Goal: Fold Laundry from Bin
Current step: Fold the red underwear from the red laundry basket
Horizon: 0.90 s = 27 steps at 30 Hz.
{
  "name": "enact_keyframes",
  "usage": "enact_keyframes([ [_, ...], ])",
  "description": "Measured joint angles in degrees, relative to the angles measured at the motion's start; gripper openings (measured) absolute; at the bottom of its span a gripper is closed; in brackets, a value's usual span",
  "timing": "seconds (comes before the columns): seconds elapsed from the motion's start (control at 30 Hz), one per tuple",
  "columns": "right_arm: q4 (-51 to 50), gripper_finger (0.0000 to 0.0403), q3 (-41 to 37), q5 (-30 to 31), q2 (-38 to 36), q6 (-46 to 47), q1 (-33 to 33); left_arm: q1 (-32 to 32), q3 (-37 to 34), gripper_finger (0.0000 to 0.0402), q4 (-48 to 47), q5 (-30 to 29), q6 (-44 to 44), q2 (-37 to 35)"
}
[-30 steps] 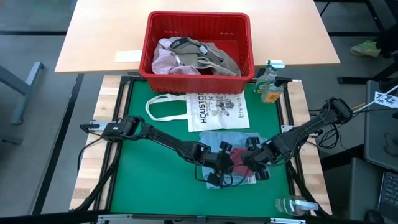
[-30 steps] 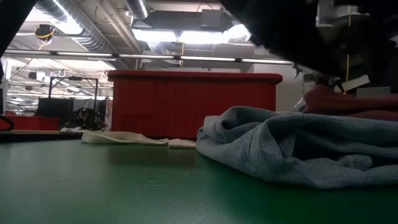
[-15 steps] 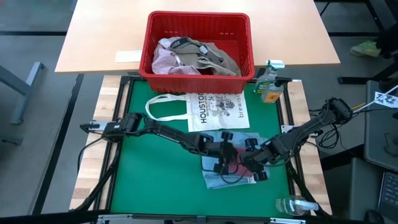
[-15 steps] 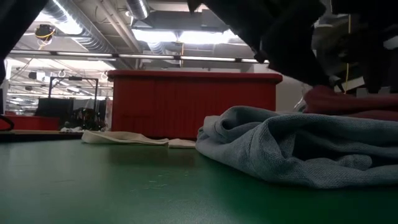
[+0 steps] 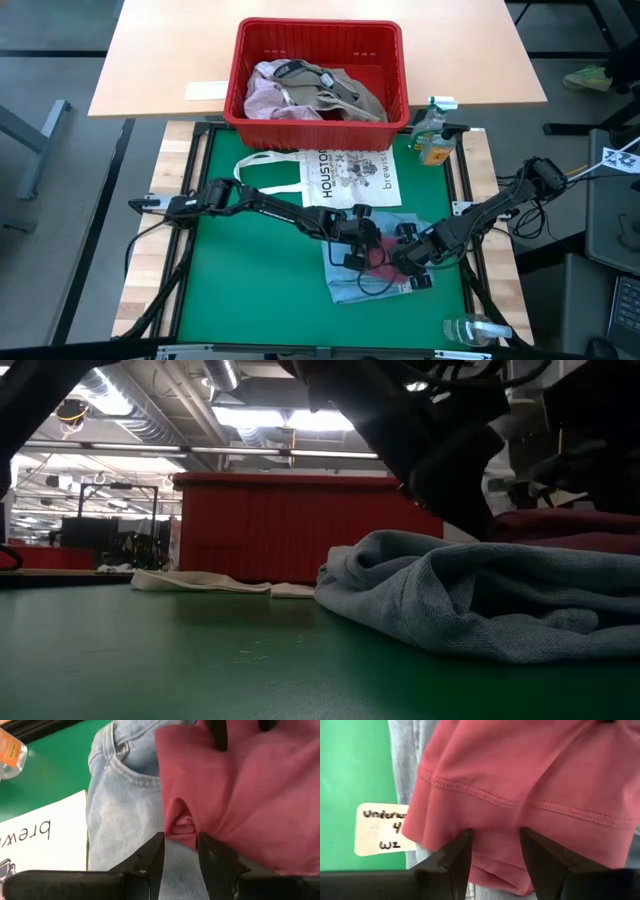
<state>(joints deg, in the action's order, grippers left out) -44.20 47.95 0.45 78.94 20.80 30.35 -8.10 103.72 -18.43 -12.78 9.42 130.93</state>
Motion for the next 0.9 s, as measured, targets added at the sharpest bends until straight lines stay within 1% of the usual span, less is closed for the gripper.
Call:
enact_keyframes([
  [0.17, -1.56, 0.017, 3.21, -0.09, 0.02, -0.17, 0.02, -0.21, 0.25, 0.0112, -0.32, 0.0, 0.15, -0.43],
  [0.4, -6.29, 0.017, 8.75, 0.14, 0.02, -1.69, 0.02, -2.0, 3.27, 0.0112, -0.18, -0.11, 0.11, -0.61],
  [0.7, -6.89, 0.017, 9.15, 0.44, 0.02, -1.73, 0.02, -5.93, 3.72, 0.0112, -0.53, -0.04, 0.12, -0.29],
  [0.9, -6.91, 0.017, 9.15, 0.44, 0.02, -1.73, 0.02, -7.08, 2.62, 0.0112, -1.32, 0.18, 0.08, -0.17],
])
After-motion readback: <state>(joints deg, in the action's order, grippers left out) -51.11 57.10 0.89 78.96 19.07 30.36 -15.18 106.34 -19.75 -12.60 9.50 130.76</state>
